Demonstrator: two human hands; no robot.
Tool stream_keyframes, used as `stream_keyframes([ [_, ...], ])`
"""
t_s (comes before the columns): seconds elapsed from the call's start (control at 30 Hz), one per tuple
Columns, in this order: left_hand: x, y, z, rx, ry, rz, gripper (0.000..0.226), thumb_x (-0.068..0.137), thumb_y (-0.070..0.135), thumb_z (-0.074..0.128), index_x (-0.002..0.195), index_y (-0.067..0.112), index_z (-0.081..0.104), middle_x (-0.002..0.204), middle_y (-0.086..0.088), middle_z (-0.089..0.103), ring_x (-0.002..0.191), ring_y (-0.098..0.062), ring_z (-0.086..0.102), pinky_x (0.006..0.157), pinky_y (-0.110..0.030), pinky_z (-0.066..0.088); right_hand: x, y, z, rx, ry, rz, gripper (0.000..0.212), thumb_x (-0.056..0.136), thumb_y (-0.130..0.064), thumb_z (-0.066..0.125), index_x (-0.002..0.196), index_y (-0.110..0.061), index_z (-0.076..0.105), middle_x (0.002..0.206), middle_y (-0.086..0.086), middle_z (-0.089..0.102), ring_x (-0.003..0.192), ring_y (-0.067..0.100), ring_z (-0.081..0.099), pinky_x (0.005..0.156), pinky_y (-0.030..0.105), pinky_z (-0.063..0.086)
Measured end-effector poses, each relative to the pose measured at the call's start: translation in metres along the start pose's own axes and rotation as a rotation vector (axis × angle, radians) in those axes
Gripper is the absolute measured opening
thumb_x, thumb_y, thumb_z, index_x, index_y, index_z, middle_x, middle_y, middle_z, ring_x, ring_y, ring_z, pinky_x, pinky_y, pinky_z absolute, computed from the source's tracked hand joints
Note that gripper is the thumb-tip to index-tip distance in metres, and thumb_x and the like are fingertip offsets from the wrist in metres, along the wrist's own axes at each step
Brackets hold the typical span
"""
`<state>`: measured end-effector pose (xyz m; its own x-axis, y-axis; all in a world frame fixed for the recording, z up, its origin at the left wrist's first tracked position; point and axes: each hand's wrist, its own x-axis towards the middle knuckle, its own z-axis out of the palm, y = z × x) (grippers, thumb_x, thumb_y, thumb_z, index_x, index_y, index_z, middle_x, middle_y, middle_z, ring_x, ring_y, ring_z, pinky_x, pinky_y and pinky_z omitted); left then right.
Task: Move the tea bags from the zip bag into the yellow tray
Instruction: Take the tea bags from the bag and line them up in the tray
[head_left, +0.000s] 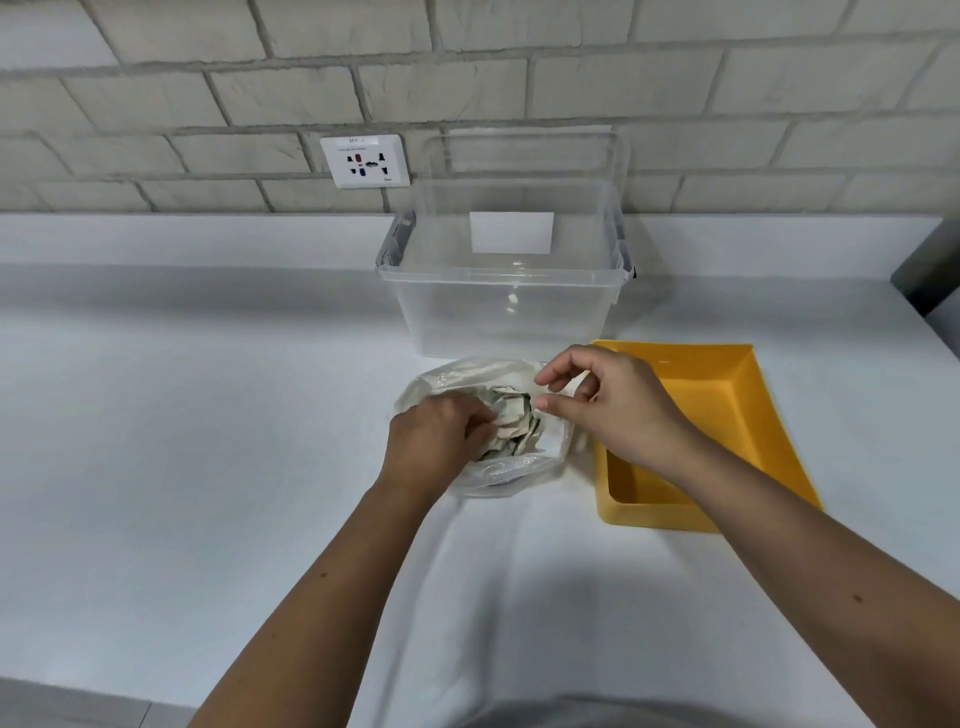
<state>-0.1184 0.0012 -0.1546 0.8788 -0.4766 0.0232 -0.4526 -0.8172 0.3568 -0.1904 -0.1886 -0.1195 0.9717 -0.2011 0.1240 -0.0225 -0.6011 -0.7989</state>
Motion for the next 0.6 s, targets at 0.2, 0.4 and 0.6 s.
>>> stream_keyframes([
  [0.2,-0.002,-0.006,-0.011,-0.453,0.071,-0.124,0.005,0.091,0.033,0.070,0.087,0.030,0.070,0.077,0.021,0.068,0.072,-0.002,0.066,0.069,-0.023,0.047,0.004,-0.004,0.002,-0.034,-0.014,-0.014,0.011,0.083,-0.026,0.075,0.094,-0.028,0.074,0.083,-0.014,0.068,0.059,0.003,0.052,0.058,0.010,0.040],
  [0.4,-0.015,-0.008,-0.027,-0.910,-0.026,-0.226,0.012,0.095,0.023,0.066,0.094,0.014,0.075,0.088,-0.009,0.075,0.085,-0.021,0.073,0.080,-0.033,0.059,0.007,-0.010,0.005,0.034,-0.052,0.017,0.020,0.093,-0.025,0.064,0.112,-0.026,0.071,0.091,-0.012,0.068,0.057,0.001,0.057,0.056,0.007,0.040],
  [0.6,-0.021,-0.007,-0.041,-0.921,-0.107,-0.140,0.008,0.096,0.023,0.066,0.094,0.018,0.072,0.091,-0.015,0.074,0.091,-0.032,0.071,0.089,-0.045,0.058,0.011,-0.026,0.007,0.203,-0.227,0.046,0.024,0.092,-0.027,0.064,0.117,-0.026,0.067,0.097,-0.005,0.066,0.055,0.008,0.056,0.050,0.010,0.038],
])
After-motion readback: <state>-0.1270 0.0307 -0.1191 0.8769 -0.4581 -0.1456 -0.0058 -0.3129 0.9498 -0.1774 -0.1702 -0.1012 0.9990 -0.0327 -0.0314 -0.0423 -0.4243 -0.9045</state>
